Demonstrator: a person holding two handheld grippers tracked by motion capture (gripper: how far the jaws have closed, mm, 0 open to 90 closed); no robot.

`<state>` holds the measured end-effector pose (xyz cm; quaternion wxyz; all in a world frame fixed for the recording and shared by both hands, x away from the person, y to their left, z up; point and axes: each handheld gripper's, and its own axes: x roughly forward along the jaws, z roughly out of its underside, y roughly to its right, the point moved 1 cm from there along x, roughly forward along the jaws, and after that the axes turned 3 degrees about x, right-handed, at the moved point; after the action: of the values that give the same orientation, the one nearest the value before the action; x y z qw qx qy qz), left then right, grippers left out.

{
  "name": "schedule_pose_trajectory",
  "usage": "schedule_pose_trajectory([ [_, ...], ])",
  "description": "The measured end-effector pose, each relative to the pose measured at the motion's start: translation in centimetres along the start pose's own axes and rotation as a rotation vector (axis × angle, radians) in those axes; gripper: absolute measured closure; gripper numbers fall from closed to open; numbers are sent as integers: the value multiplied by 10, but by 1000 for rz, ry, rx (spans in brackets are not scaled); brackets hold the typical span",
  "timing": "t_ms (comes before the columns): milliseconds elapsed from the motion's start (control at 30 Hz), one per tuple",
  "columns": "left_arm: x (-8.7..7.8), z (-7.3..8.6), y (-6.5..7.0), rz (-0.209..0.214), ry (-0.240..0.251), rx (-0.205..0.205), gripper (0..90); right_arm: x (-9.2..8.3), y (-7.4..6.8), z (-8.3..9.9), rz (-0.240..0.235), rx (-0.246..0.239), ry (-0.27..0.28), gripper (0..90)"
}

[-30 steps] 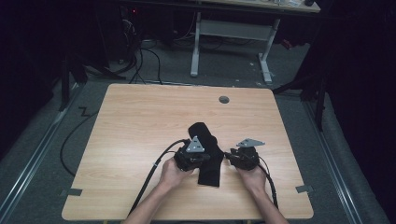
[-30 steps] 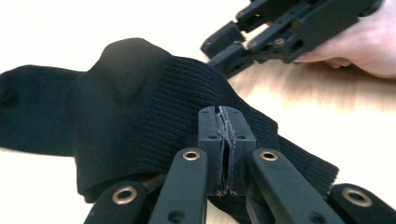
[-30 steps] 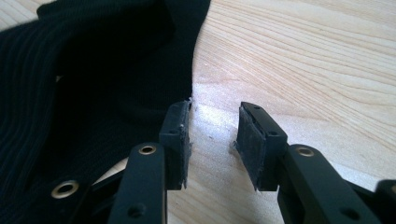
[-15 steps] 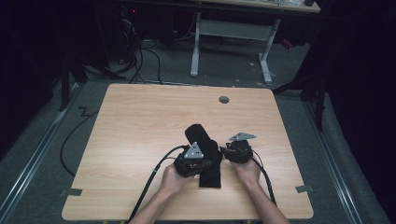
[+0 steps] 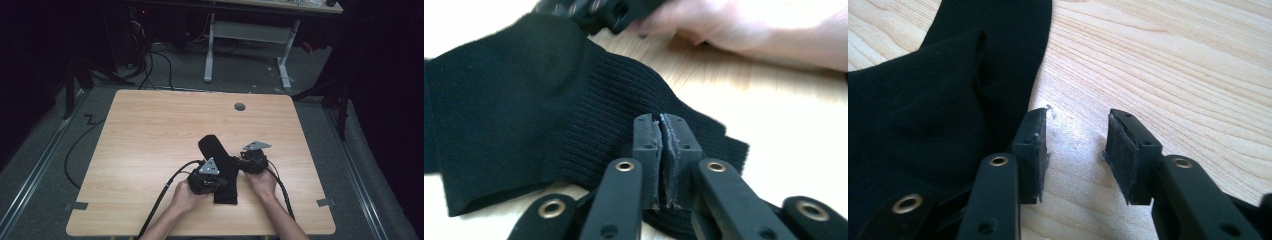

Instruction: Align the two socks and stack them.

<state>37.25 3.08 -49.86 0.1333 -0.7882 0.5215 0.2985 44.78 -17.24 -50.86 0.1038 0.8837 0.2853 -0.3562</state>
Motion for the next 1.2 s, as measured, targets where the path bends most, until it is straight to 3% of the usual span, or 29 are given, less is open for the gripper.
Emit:
schedule_pose_trajectory([
  [167, -10, 0, 1, -51, 45, -28, 606, -3, 1, 1, -11, 20, 1, 578],
  [233, -15, 0, 2, -83, 57, -29, 570, -8, 2, 4, -17, 34, 12, 590],
  [367, -12, 1, 2, -113, 17, -36, 575, -24, 4, 10, -42, 28, 37, 656],
  [533, 1, 5, -1, -137, -38, -61, 581, -35, -2, 19, -77, -8, 9, 682],
  [633, 4, 5, -4, -149, -43, -68, 581, -34, -7, 21, -81, -41, -12, 681],
  [800, 7, 1, -15, -189, -52, -72, 586, -22, -9, 16, -72, -49, -30, 668],
  [1067, 10, -7, -42, -258, -53, -99, 573, 2, 1, -5, -18, -41, -20, 661],
  [1200, 0, -11, -38, -251, -11, -102, 552, 6, 1, -10, -14, -34, -29, 653],
])
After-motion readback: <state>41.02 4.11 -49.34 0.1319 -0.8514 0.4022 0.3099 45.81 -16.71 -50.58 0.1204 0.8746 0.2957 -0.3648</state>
